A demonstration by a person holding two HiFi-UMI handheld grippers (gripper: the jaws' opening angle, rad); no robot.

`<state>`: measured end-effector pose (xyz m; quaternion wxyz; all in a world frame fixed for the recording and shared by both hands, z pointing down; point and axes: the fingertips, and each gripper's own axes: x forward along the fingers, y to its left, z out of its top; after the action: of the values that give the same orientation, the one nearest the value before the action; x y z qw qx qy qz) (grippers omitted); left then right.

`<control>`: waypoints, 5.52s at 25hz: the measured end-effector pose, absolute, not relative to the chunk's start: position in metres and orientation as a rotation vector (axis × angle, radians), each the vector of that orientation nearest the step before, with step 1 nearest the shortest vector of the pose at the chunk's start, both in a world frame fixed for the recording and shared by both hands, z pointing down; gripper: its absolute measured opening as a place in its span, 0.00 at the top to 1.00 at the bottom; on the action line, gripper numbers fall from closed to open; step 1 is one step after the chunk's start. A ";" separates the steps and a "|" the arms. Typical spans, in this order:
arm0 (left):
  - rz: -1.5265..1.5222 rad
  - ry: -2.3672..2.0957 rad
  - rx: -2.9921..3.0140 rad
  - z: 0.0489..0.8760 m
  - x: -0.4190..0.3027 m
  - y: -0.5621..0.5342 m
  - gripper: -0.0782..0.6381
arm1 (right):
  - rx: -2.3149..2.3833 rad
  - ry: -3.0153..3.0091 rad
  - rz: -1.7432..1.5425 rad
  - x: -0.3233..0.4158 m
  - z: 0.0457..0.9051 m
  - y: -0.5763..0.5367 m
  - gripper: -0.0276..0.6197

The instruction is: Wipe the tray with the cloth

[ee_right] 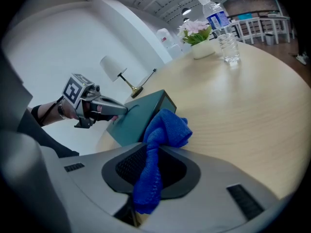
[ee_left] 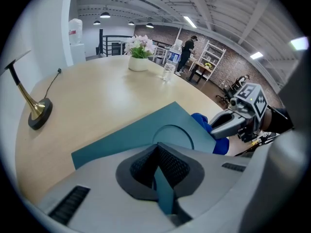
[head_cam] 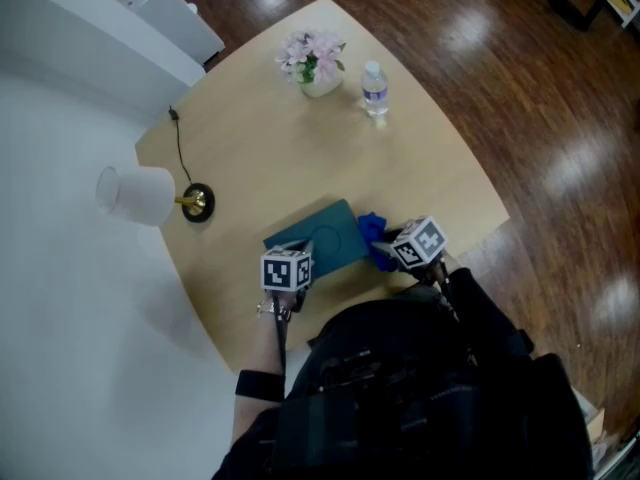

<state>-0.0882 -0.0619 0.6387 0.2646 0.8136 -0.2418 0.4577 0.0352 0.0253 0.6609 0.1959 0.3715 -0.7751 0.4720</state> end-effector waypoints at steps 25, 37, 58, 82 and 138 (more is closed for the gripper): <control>1.073 -0.811 2.246 0.589 -0.138 -0.041 0.89 | 1.066 -2.233 0.958 0.059 0.599 -0.049 0.83; 1.117 -0.874 1.916 0.659 -0.216 0.031 0.89 | 0.768 -2.119 0.652 0.039 0.625 -0.164 0.83; 1.266 -0.933 1.974 0.659 -0.220 -0.055 0.89 | 0.641 -2.103 0.815 0.029 0.654 -0.069 0.83; 1.229 -0.612 2.274 0.619 -0.079 -0.083 0.89 | 1.049 -2.150 0.938 0.048 0.631 -0.059 0.83; 1.248 -0.619 2.215 0.639 -0.079 -0.073 0.89 | 0.944 -2.244 1.145 0.028 0.643 -0.021 0.83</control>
<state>-0.0789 -0.0727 0.6390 0.2594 0.8175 -0.2286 0.4606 0.0279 -0.0209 0.6430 0.2238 0.3420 -0.8129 0.4148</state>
